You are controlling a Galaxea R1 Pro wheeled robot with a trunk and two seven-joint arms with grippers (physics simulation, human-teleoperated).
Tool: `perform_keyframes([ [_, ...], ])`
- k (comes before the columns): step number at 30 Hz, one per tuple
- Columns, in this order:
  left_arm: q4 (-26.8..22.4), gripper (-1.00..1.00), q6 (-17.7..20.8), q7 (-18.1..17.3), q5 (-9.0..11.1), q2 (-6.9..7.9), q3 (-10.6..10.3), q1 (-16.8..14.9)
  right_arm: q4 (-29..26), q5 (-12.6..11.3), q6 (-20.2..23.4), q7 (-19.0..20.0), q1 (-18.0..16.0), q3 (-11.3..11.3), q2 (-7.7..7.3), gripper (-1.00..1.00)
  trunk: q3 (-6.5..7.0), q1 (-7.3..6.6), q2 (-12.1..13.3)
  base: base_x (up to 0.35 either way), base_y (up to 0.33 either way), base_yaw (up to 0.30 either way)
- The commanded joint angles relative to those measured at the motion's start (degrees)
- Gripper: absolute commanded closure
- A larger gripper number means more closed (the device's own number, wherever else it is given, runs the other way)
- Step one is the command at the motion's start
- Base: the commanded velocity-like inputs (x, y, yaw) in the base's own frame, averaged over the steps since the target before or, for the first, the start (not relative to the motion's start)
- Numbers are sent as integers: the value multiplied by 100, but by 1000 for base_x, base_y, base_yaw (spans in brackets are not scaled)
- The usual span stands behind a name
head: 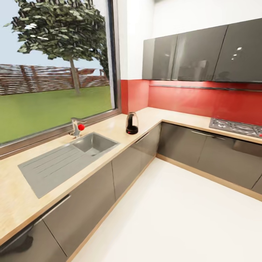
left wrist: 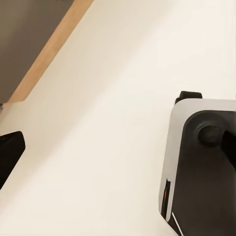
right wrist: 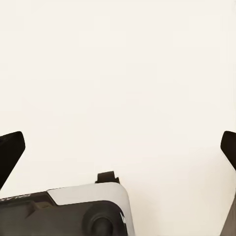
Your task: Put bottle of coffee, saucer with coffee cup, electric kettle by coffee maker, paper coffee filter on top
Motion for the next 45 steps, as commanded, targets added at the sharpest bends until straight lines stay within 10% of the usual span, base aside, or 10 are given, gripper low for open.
perform_keyframes([
  [1, 24, -100, -40, 16, -37, 2, 40, -10, 7, 60, -19, -7, -5, -48, 0, -100, -12, 6, -11, 280, -198, 219],
  [45, 33, -100, 16, 15, -164, -16, 40, -7, 7, 60, -19, -15, -5, -65, -26, -100, -12, 6, -11, 283, -201, 58],
])
